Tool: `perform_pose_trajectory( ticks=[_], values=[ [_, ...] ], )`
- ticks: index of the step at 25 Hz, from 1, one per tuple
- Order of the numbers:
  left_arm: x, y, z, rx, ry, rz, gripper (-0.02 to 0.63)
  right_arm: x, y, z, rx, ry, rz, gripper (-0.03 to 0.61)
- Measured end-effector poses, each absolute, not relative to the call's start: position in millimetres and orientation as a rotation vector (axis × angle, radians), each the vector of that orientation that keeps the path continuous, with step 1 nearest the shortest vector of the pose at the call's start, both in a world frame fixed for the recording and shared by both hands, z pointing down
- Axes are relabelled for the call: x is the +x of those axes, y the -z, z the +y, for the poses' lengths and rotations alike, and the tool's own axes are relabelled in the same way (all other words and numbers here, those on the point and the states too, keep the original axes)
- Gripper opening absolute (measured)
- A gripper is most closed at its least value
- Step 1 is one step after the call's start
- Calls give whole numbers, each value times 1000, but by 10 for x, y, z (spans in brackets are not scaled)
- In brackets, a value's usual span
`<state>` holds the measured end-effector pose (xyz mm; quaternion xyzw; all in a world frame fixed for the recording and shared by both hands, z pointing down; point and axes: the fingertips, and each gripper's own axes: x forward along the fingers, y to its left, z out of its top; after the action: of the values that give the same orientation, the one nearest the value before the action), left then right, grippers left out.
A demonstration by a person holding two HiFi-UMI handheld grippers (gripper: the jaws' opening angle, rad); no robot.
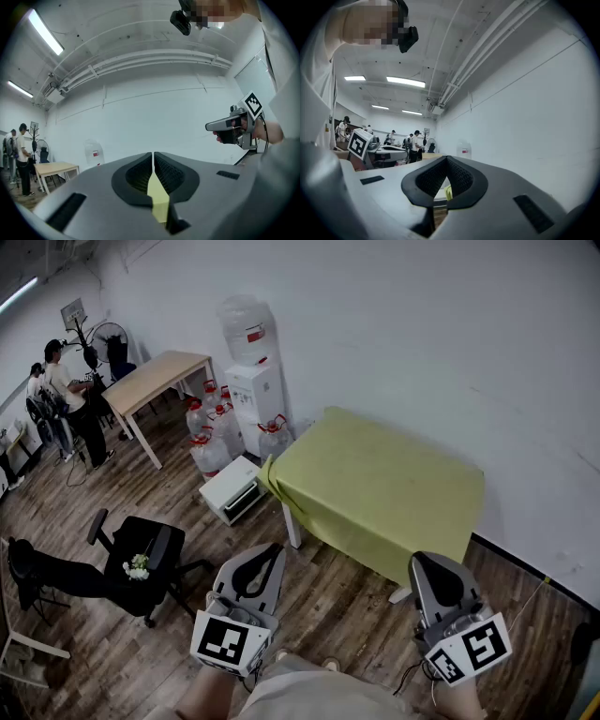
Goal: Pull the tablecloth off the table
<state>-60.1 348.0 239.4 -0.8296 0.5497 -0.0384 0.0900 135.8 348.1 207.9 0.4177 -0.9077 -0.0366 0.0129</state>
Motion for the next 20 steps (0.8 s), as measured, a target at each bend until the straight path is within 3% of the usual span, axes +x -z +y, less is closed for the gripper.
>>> perform_pose_trajectory(
  ticks=[16,17,18,19,20],
  values=[
    [-546,-2235,3237,-2408,2,1733,32,1736,-2044,3247,1420,51,-2871,31],
    [-588,-2195,3230,-2370,-46,1775,60,1806,-2021,3240,1462,55,-2873,32],
    [-619,-2164,3220,-2344,-75,1802,157,1864,-1997,3243,1492,62,-2874,101],
    [-629,-2146,3202,-2333,-82,1814,225,1914,-1976,3247,1510,70,-2873,282],
    [-621,-2140,3175,-2332,-76,1817,249,1964,-1965,3242,1526,77,-2870,318]
  ],
)
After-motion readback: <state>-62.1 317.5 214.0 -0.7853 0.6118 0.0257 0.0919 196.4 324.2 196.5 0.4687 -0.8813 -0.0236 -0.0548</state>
